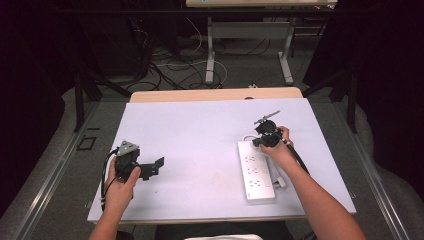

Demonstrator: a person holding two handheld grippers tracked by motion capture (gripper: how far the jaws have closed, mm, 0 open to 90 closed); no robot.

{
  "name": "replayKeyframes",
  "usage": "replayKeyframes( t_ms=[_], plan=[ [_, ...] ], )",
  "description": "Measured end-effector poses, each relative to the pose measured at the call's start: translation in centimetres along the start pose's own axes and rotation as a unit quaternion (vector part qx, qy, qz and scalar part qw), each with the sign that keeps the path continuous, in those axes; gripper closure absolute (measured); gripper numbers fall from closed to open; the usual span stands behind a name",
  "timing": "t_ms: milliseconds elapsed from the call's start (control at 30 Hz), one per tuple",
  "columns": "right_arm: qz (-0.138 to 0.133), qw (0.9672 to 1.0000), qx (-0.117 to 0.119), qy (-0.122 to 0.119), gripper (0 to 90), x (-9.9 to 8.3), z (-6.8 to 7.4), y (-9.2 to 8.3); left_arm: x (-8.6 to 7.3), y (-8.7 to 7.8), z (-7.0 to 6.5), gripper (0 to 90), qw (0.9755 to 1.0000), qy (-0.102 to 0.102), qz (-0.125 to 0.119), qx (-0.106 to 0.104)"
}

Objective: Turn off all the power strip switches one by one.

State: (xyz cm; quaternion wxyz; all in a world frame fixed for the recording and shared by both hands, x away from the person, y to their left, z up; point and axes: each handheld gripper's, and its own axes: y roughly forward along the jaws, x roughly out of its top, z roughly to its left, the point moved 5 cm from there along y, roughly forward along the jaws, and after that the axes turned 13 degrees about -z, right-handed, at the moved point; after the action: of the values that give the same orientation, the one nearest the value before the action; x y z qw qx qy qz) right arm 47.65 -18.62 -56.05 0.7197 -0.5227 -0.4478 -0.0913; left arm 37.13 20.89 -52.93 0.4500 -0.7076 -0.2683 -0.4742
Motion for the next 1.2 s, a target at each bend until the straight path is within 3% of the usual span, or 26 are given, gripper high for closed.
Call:
replayKeyframes(
  t_ms=[200,233,267,300,433,667,1200],
  plan=[
    [-0.012,0.9999,0.001,0.01,90.0,0.1,-0.1,-0.2,-0.1,0.2,-0.1,0.9,1.0,0.004,0.003,-0.003],
    [-0.022,0.9997,0.001,0.007,90.0,0.2,-0.2,-0.1,-0.1,0.2,-0.1,0.9,1.0,0.002,0.004,-0.004],
    [-0.012,0.9999,-0.007,0.002,90.0,0.1,-0.1,-0.3,-0.1,0.2,-0.1,0.9,1.0,0.001,0.006,-0.004],
    [-0.014,0.9999,0.002,-0.001,90.0,0.1,0.0,-0.3,-0.1,0.2,-0.1,0.9,1.0,0.002,0.007,-0.004],
    [-0.021,0.9997,-0.006,-0.006,90.0,0.2,0.2,-0.6,-0.2,0.2,0.0,0.9,1.0,0.0,0.006,-0.004],
    [-0.028,0.9995,0.011,0.002,90.0,0.1,0.5,-1.3,-0.1,0.2,0.0,0.9,1.0,-0.001,0.001,-0.002],
    [-0.033,0.9992,0.021,0.006,90.0,-0.5,1.2,-2.7,-0.1,0.1,0.0,0.9,1.0,-0.003,0.003,-0.001]
  ],
)
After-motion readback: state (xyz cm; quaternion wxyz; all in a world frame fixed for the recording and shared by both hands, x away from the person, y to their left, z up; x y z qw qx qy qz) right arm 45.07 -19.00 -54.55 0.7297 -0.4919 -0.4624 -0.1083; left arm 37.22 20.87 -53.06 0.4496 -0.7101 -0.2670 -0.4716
